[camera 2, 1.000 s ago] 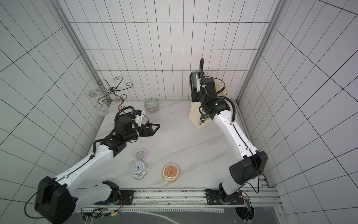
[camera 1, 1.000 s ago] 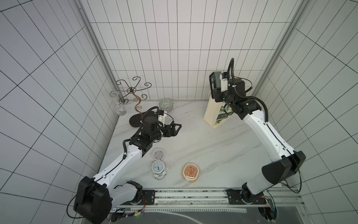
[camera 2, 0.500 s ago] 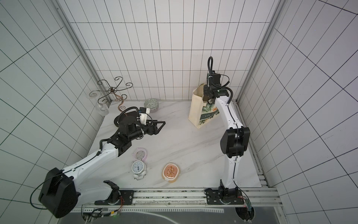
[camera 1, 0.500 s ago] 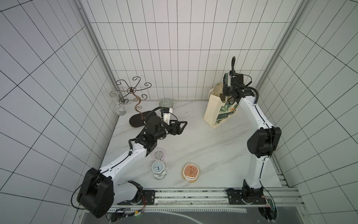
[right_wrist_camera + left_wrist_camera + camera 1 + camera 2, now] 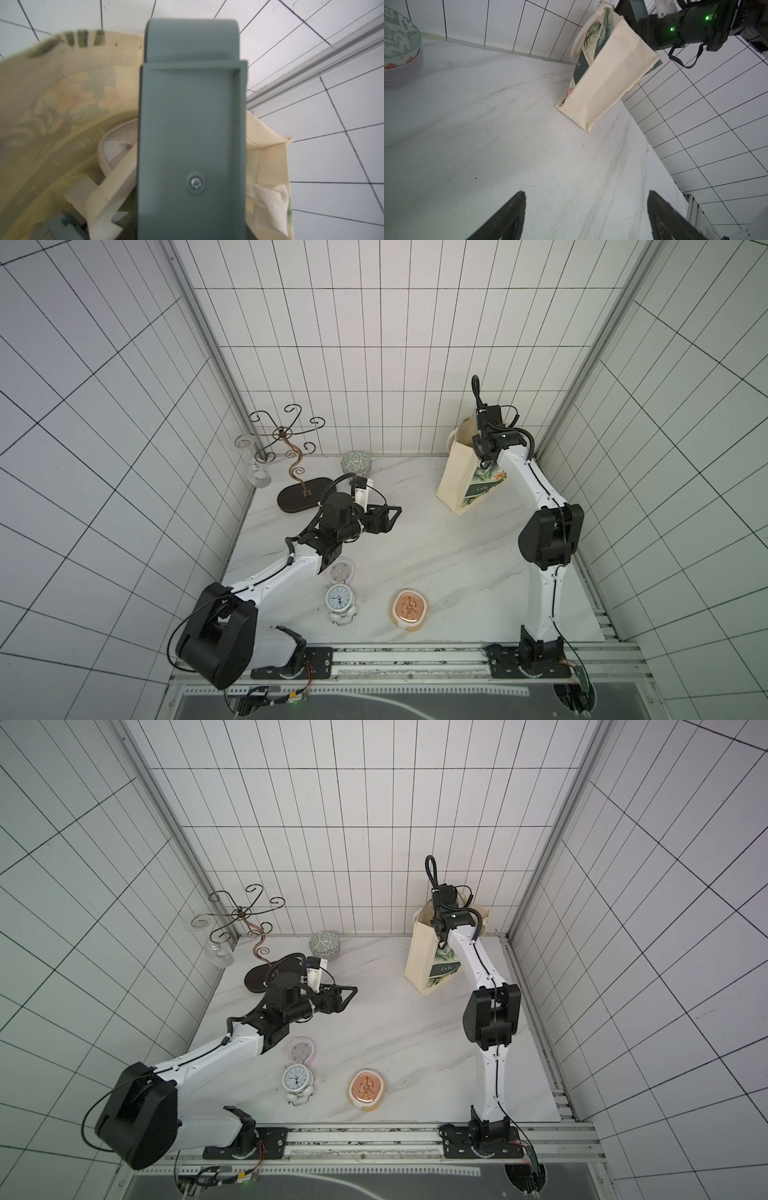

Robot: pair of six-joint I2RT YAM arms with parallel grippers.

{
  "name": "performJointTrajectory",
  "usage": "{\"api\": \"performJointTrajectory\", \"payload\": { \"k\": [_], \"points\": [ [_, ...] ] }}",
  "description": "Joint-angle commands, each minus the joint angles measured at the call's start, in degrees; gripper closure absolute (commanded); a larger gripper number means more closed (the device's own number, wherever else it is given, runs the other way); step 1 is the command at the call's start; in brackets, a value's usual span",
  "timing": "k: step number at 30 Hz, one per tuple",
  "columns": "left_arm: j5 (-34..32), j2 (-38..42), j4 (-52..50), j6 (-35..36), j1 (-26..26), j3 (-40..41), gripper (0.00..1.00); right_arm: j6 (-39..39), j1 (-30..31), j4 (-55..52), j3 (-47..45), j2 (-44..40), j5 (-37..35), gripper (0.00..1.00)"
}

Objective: Put the alarm clock into the canvas bag
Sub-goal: Place the alarm at the canvas bag.

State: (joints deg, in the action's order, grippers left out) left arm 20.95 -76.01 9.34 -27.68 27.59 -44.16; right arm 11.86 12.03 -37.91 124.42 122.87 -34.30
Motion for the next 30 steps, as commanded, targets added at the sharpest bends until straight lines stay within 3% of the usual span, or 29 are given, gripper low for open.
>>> {"api": "performJointTrajectory", "payload": {
  "k": [1,4,6,10,13,21,24,30],
  "points": [
    [-0.57,-0.89,1.62,0.97,0.04,0.91,0.1,3.88,0.95,-4.1,1.43,-0.32,-4.36,0.64],
    [-0.19,-1.15,1.55,0.89,-0.17,1.08,0.1,6.84,1.54,-4.55,0.3,-0.73,-4.31,0.61],
    [0.26,-1.33,1.57,0.74,-0.43,1.12,0.1,9.34,1.97,-5.53,1.0,0.48,-4.31,0.52],
    [1.15,-1.6,1.64,0.32,-1.01,1.27,0.1,14.44,3.17,-7.66,1.99,3.91,-7.04,0.21],
    [1.44,-1.6,1.73,-0.03,-1.64,1.43,0.1,12.17,3.32,-8.34,3.17,3.59,-5.21,0.01],
    [2.36,-2.13,2.67,-0.61,-2.81,1.84,0.1,3.71,3.44,-8.76,3.72,-7.05,2.91,0.0],
    [3.02,-2.73,3.12,-1.03,-2.98,1.84,0.1,0.89,3.02,-4.54,-2.45,-14.72,10.3,0.01],
    [3.65,-3.09,3.48,-1.31,-3.16,1.95,0.1,-1.83,2.34,-0.13,-10.08,-22.96,29.31,0.16]
  ]
}}
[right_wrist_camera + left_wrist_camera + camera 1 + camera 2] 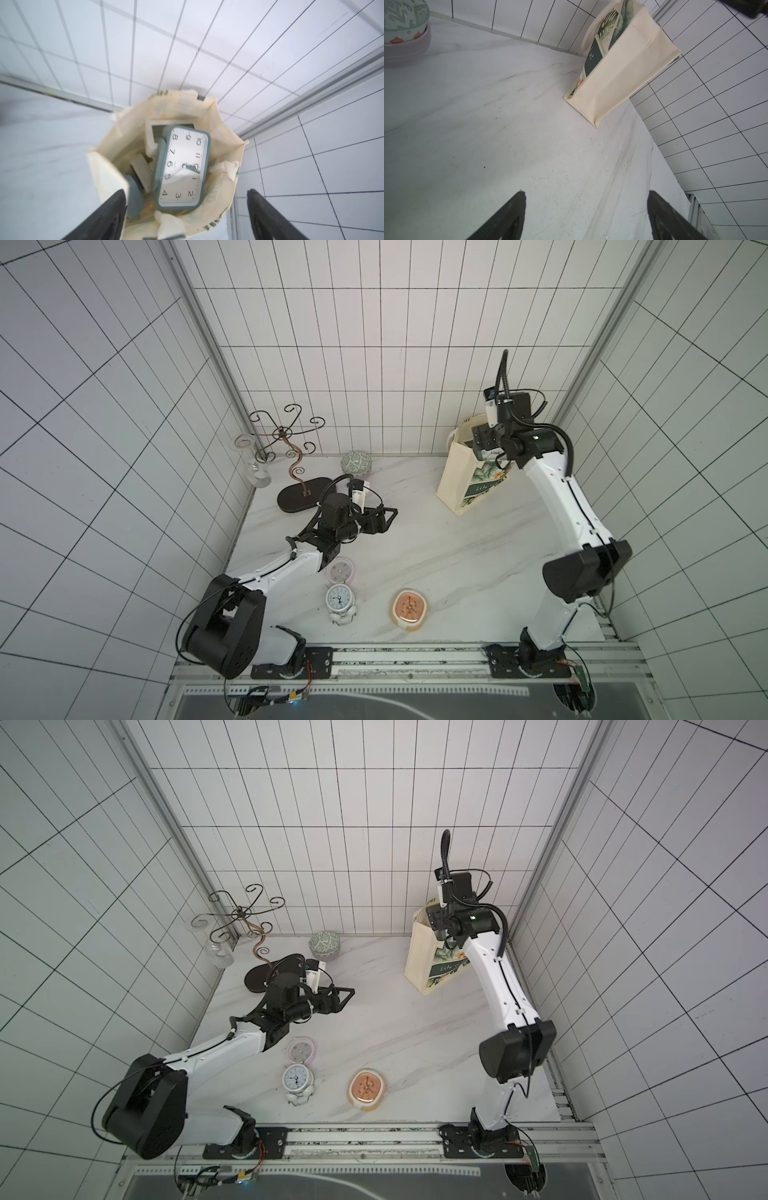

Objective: Put the alarm clock into the canvas bag
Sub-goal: Place the alarm at the canvas bag, then move the canvas bag to the center of the board.

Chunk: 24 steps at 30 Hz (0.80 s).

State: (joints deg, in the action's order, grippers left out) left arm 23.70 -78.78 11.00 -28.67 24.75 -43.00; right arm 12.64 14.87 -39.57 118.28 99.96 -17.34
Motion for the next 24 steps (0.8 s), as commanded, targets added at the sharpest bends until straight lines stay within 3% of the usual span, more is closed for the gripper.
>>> {"api": "performJointTrajectory", "payload": {
  "k": [1,4,11,18,24],
  "points": [
    [0.99,-0.27,1.83,-0.29,-0.32,0.84,0.1,-2.39,-0.56,0.88,-3.86,0.16,14.86,0.2],
    [1.24,-0.06,1.91,-0.38,-0.41,0.99,0.1,-1.47,-0.55,-1.64,-3.11,1.81,19.1,0.28],
    [1.3,0.47,2.0,-0.4,-0.41,1.29,0.1,1.19,-1.38,-4.84,-2.65,5.65,23.42,0.31],
    [1.61,0.3,2.35,-0.51,-0.41,1.38,0.1,3.2,-2.12,-9.4,4.3,12.65,22.83,0.43],
    [1.44,0.38,2.24,-0.38,-0.54,1.43,0.11,5.37,-2.74,-11.49,7.29,16.78,22.08,0.45]
  ]
}}
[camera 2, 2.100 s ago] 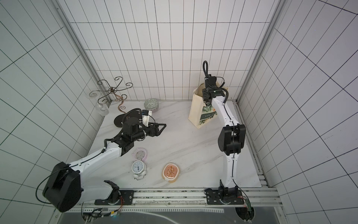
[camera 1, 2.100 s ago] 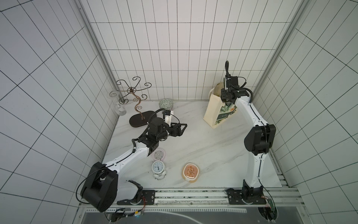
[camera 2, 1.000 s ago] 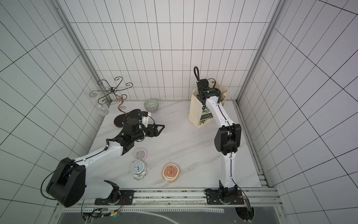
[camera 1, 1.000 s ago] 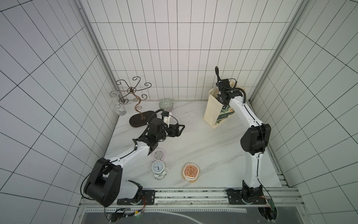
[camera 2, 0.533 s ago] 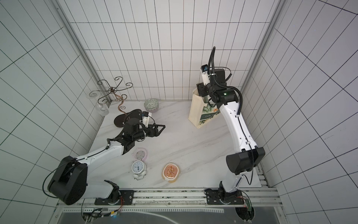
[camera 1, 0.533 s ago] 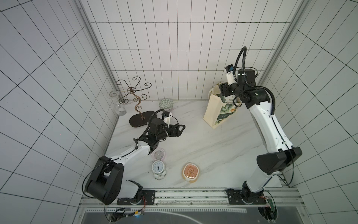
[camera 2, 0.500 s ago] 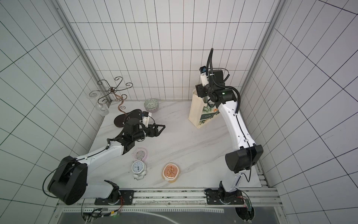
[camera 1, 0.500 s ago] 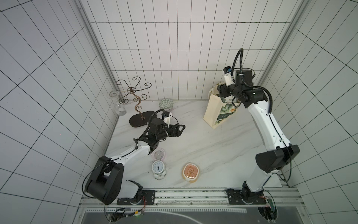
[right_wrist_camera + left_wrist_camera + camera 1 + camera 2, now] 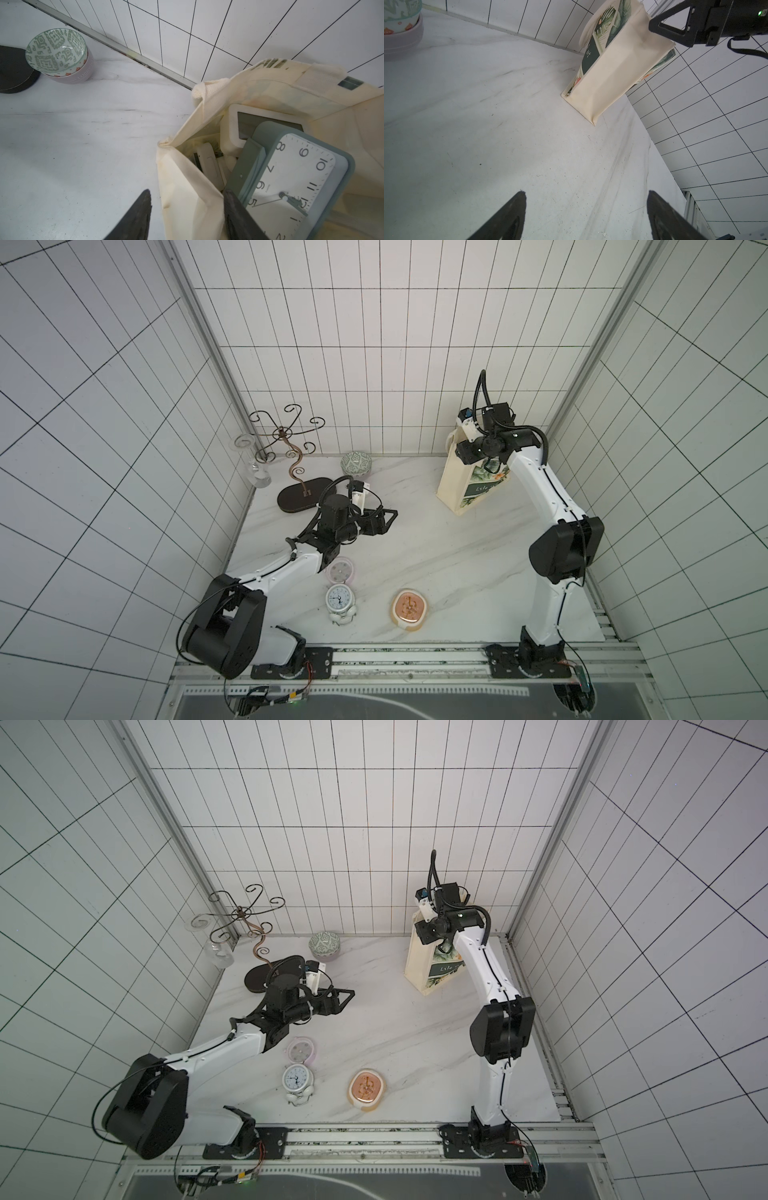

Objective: Put the alarm clock into the canvas bag
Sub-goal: Move the canvas bag to the center of the board.

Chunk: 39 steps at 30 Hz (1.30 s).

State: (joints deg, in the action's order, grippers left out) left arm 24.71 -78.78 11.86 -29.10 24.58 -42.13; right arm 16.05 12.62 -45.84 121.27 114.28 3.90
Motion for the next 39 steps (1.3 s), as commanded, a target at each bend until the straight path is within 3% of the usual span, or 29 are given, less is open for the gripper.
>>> {"api": "performJointTrajectory", "payload": {
  "k": [1,4,7,9,16,26,32,33,37,39],
  "points": [
    [0.43,0.3,1.41,0.05,-0.32,0.52,0.1,2.79,-0.5,-5.92,4.71,2.97,1.6,0.47],
    [0.6,0.21,1.41,0.01,-0.32,0.53,0.11,4.16,-0.49,-6.79,4.55,3.34,4.93,0.59],
    [0.7,0.34,1.49,-0.1,-0.32,0.51,0.11,4.69,0.18,-6.12,3.47,2.35,2.91,0.51],
    [0.69,0.47,1.5,-0.08,-0.32,0.63,0.11,4.8,0.21,-5.6,3.1,1.26,3.86,0.54],
    [1.05,0.85,1.94,-0.82,-0.32,0.78,0.12,5.03,1.46,-4.09,1.33,-2.25,10.03,1.0],
    [-2.24,8.69,-4.72,-5.0,-3.31,0.55,0.12,8.82,17.35,-4.87,-2.05,-6.23,8.61,1.0],
    [-3.18,12.76,-10.53,-5.52,-6.14,2.18,0.12,7.14,20.89,-3.09,-7.43,-7.13,6.83,1.0],
    [-3.17,13.26,-10.99,-5.6,-6.41,2.4,0.12,6.71,21.24,-2.8,-8.03,-7.29,6.88,0.94],
    [-3.52,15.8,-12.9,-5.97,-7.08,2.94,0.11,3.96,22.61,-0.21,-10.64,-9.66,6.38,0.43],
    [-3.65,17.23,-14.41,-5.91,-7.17,2.69,0.09,1.97,23.13,0.99,-11.93,-12.18,5.13,0.01]
  ]
}}
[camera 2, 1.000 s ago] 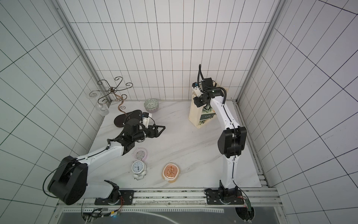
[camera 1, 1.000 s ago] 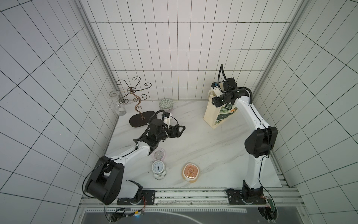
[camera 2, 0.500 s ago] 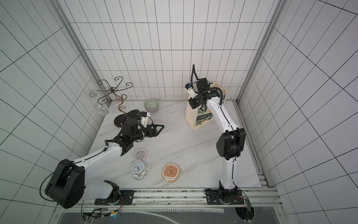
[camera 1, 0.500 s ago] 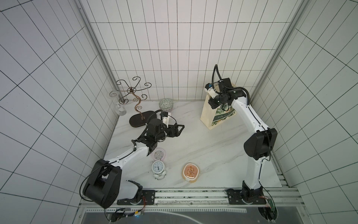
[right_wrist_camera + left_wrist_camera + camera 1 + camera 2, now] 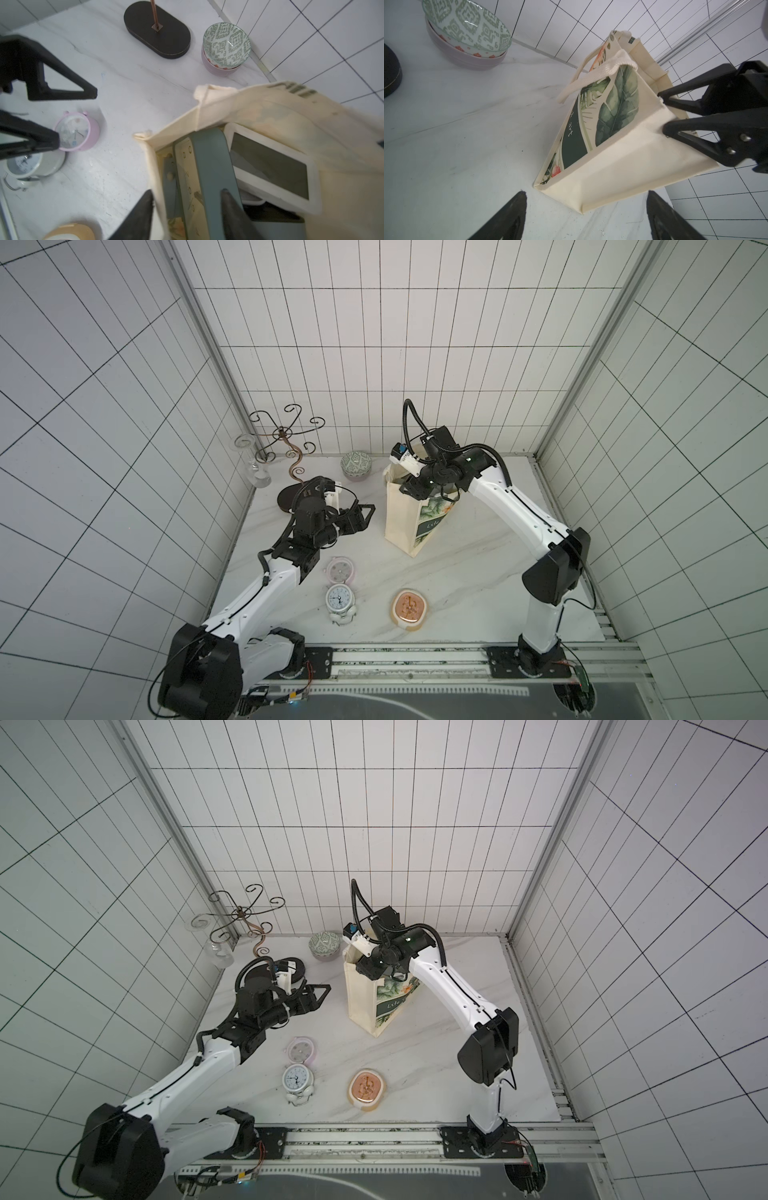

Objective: Put the alarm clock into the canvas bag
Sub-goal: Move the canvas bag to the center of the board.

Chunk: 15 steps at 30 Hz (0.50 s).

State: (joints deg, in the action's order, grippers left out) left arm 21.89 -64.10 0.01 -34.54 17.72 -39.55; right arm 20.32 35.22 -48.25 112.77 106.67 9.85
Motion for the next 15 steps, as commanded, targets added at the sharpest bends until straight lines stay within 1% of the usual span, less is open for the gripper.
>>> {"api": "performJointTrajectory", "payload": {
  "k": [1,3,6,8,11,15],
  "points": [
    [-0.97,3.34,-3.7,-0.24,-0.29,-0.31,0.08,-3.61,0.61,4.43,-4.92,-6.78,-1.18,0.0],
    [-1.14,4.81,-6.53,0.29,-0.31,-1.11,0.07,-6.15,0.64,7.21,-9.57,-12.48,-1.38,0.0],
    [-0.65,7.2,-10.57,1.43,-0.39,-1.98,0.05,-10.44,0.47,11.86,-20.37,-23.93,-3.27,0.0],
    [0.04,8.56,-14.18,2.76,-0.47,-2.43,0.04,-12.42,0.31,12.61,-27.59,-31.08,-3.18,0.0],
    [2.49,8.74,-22.14,5.58,-0.66,-5.2,0.03,-13.11,0.5,12.6,-38.84,-39.65,0.55,0.0],
    [7.54,8.08,-28.92,7.31,-0.66,-6.81,0.03,-13.99,0.68,15.87,-53.43,-47.97,6.55,0.0]
  ]
}}
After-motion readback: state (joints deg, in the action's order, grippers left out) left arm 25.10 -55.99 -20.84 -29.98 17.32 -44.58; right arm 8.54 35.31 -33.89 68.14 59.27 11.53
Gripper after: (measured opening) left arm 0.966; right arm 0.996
